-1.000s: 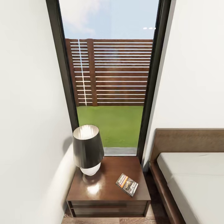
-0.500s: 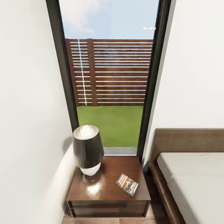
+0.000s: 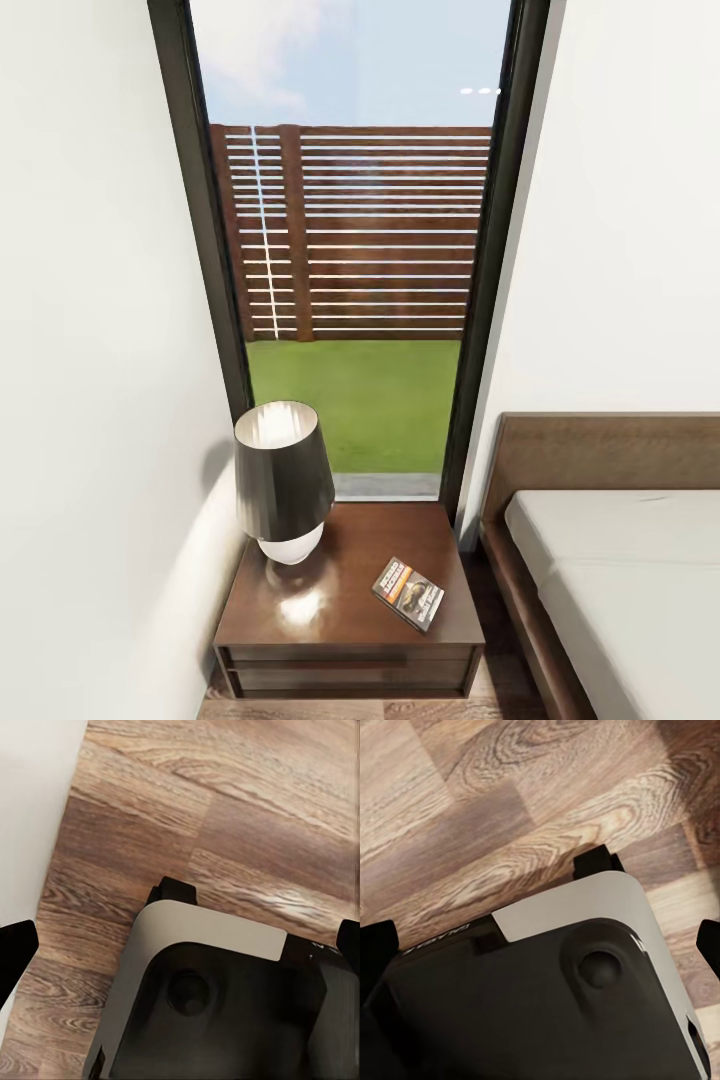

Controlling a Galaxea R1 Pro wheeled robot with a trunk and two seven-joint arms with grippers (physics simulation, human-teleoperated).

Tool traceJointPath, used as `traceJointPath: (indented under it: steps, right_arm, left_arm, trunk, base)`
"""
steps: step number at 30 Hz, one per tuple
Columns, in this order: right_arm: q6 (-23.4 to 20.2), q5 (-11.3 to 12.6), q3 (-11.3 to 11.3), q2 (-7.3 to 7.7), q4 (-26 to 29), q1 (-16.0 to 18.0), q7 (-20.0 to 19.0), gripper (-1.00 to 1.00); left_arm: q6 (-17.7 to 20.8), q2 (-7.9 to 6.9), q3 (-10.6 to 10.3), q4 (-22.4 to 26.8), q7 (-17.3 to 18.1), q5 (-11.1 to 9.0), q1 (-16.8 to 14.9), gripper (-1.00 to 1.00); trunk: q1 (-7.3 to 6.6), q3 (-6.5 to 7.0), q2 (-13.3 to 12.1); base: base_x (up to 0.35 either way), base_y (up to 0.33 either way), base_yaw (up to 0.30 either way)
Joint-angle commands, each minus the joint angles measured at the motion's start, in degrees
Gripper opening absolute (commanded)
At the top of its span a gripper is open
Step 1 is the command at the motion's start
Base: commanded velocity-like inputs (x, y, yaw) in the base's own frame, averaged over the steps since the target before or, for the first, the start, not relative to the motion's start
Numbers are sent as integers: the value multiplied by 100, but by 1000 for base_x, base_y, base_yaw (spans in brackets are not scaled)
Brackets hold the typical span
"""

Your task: In the bedroom, move the book from the bed onto either nightstand, and place the two sandals side by side next to the bed.

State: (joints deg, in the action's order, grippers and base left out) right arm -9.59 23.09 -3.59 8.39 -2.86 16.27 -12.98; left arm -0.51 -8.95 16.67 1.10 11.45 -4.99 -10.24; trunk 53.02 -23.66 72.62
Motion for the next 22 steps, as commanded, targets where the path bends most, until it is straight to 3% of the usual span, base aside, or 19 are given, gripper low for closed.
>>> traceJointPath:
  steps: [1,12,22]
  right_arm:
    - [-9,6,-35,-6,-13,8,-20,100]
    - [-10,5,-33,-68,-13,8,-20,100]
    - [-8,5,-39,-73,-13,8,-20,100]
  left_arm:
    - [-4,27,-4,-6,24,-53,-4,100]
    - [-7,401,-3,-5,24,-55,-4,100]
    - [-8,524,2,-5,25,-53,-4,100]
  trunk:
    - [0,-6,4]
    - [0,-6,4]
    - [0,-6,4]
  base:
    - [0,0,0]
    - [0,0,0]
    - [0,0,0]
